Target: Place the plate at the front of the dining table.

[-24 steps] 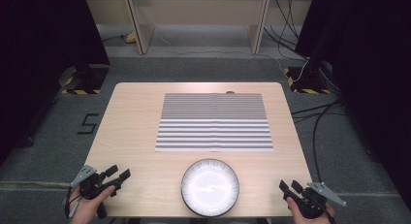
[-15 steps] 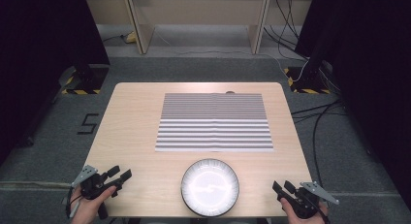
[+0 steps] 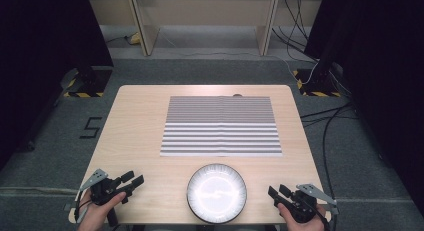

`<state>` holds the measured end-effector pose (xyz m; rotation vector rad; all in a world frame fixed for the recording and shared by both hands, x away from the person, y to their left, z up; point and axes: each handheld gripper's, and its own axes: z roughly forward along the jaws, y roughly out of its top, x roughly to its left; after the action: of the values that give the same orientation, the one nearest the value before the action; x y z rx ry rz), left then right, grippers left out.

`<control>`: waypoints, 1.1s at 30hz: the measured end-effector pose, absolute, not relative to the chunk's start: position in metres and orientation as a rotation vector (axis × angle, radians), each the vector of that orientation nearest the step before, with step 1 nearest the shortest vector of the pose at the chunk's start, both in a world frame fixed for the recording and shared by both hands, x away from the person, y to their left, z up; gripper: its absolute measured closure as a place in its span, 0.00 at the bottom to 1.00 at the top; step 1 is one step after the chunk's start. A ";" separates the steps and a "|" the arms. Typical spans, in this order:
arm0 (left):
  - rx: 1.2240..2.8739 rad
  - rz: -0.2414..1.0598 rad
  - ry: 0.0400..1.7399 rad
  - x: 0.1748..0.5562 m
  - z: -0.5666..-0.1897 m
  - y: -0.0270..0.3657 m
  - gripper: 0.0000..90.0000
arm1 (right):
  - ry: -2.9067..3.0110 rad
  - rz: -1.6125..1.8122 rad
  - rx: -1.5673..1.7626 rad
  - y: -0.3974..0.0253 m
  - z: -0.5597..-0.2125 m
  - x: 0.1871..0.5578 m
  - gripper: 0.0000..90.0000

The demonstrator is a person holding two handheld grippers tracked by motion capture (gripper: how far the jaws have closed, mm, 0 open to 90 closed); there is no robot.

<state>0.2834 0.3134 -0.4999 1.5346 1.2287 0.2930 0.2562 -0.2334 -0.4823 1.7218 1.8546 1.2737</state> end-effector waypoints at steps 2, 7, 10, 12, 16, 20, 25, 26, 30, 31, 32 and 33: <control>1.541 0.277 1.209 0.283 -0.499 0.309 0.49 | 1.879 1.277 1.709 -0.228 -0.481 0.257 0.58; 1.572 0.241 1.131 0.282 -0.494 0.291 0.54 | 1.928 1.295 1.667 -0.220 -0.478 0.258 0.61; 1.563 0.209 1.111 0.282 -0.493 0.283 0.56 | 1.951 1.291 1.644 -0.215 -0.477 0.260 0.61; 1.583 0.209 1.093 0.281 -0.493 0.279 0.57 | 1.968 1.289 1.619 -0.211 -0.477 0.260 0.61; 1.633 0.268 1.092 0.280 -0.493 0.276 0.58 | 1.974 1.288 1.603 -0.209 -0.477 0.260 0.59; 1.651 0.271 1.078 0.280 -0.489 0.272 0.62 | 1.987 1.302 1.602 -0.204 -0.476 0.260 0.60; 1.649 0.255 1.067 0.283 -0.489 0.263 0.65 | 2.034 1.298 1.596 -0.197 -0.472 0.263 0.63; 1.646 0.243 1.067 0.283 -0.489 0.260 0.64 | 2.047 1.304 1.585 -0.194 -0.471 0.264 0.65; 1.657 0.210 1.049 0.283 -0.489 0.251 0.63 | 2.068 1.304 1.579 -0.190 -0.471 0.265 0.66; 1.662 0.205 1.045 0.284 -0.489 0.249 0.63 | 2.073 1.310 1.586 -0.187 -0.471 0.266 0.66; 1.672 0.195 1.040 0.284 -0.489 0.246 0.62 | 2.086 1.301 1.582 -0.185 -0.473 0.267 0.66; 1.675 0.181 1.040 0.285 -0.489 0.243 0.62 | 2.086 1.301 1.582 -0.185 -0.473 0.267 0.66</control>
<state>0.2849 0.2434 -0.4894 1.6747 1.0399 0.1806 0.2668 -0.1846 -0.4727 1.5822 2.0857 1.3008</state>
